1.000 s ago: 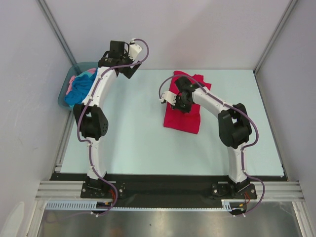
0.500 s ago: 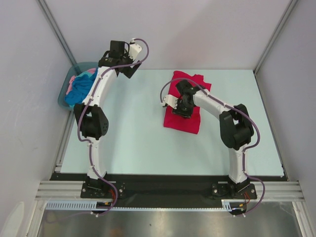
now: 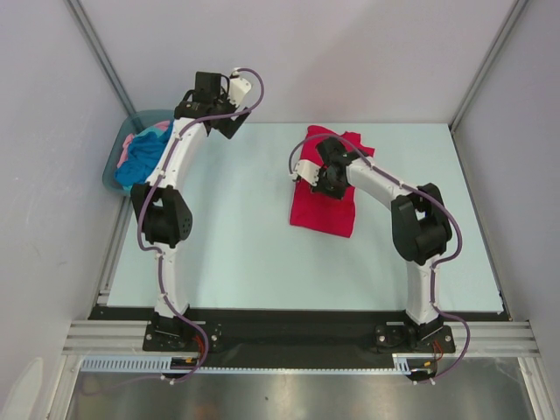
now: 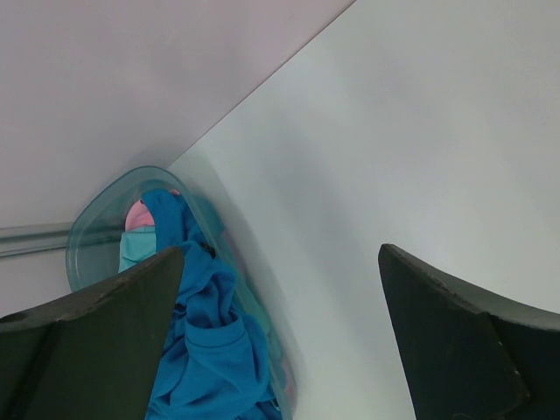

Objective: Fold and stack the t-shirts
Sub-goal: Fold the tshirt

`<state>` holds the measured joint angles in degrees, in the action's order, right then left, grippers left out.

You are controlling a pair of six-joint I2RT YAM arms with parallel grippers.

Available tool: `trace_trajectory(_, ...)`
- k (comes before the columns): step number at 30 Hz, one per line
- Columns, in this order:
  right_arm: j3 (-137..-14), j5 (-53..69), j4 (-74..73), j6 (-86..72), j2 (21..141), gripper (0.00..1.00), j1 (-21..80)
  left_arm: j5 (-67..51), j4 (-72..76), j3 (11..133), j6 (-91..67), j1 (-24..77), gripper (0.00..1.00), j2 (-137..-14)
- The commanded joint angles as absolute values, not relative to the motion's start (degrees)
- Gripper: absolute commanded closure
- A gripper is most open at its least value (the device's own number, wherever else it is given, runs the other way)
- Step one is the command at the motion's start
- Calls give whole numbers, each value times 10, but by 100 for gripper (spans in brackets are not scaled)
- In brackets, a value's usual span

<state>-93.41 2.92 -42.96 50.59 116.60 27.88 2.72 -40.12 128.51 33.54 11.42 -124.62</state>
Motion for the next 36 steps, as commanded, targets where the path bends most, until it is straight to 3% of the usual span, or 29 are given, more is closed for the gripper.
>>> trace_trajectory(1, -957, 0, -399, 504, 1147, 100, 271, 24, -397, 1308, 331, 113, 0, -1238)
trace_trajectory(3, -966, 2, -419, 508, 1150, 100, 267, 23, -397, 1308, 331, 113, 0, -1238)
trace_trajectory(4, -967, 6, -425, 506, 1144, 94, 267, 24, -397, 1309, 332, 113, 0, -1238)
trace_trajectory(5, -966, 17, -437, 505, 1141, 70, 266, 25, -397, 1310, 332, 113, 0, -1238)
trace_trajectory(8, -962, 40, -462, 515, 1129, 39, 274, 28, -397, 1309, 335, 113, 0, -1237)
trace_trajectory(14, -947, 76, -461, 505, 1123, 36, 284, 30, -398, 1311, 337, 113, 0, -1237)
trace_trajectory(23, -932, 66, -386, 466, 1151, 44, 283, 33, -403, 1310, 332, 113, 0, -1235)
trace_trajectory(36, -919, 76, -361, 468, 1171, 43, 267, 38, -403, 1301, 330, 113, 0, -1225)
